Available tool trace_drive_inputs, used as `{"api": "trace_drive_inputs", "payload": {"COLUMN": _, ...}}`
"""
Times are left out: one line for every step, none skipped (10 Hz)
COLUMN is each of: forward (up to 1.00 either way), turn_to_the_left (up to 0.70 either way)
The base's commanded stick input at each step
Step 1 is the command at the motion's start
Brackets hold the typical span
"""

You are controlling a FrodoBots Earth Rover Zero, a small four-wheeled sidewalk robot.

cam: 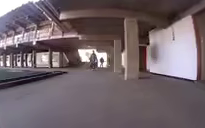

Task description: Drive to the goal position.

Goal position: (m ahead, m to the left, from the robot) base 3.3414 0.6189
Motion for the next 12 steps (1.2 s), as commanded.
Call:
{"api": "trace_drive_inputs", "payload": {"forward": 0.92, "turn_to_the_left": 0.01}}
{"api": "trace_drive_inputs", "payload": {"forward": 0.92, "turn_to_the_left": 0.01}}
{"api": "trace_drive_inputs", "payload": {"forward": 0.92, "turn_to_the_left": 0.01}}
{"api": "trace_drive_inputs", "payload": {"forward": 0.92, "turn_to_the_left": 0.01}}
{"api": "trace_drive_inputs", "payload": {"forward": 0.92, "turn_to_the_left": 0.01}}
{"api": "trace_drive_inputs", "payload": {"forward": 0.92, "turn_to_the_left": 0.01}}
{"api": "trace_drive_inputs", "payload": {"forward": 0.92, "turn_to_the_left": 0.01}}
{"api": "trace_drive_inputs", "payload": {"forward": 0.92, "turn_to_the_left": 0.01}}
{"api": "trace_drive_inputs", "payload": {"forward": 0.92, "turn_to_the_left": 0.01}}
{"api": "trace_drive_inputs", "payload": {"forward": 0.93, "turn_to_the_left": 0.01}}
{"api": "trace_drive_inputs", "payload": {"forward": 0.92, "turn_to_the_left": 0.02}}
{"api": "trace_drive_inputs", "payload": {"forward": 0.92, "turn_to_the_left": 0.06}}
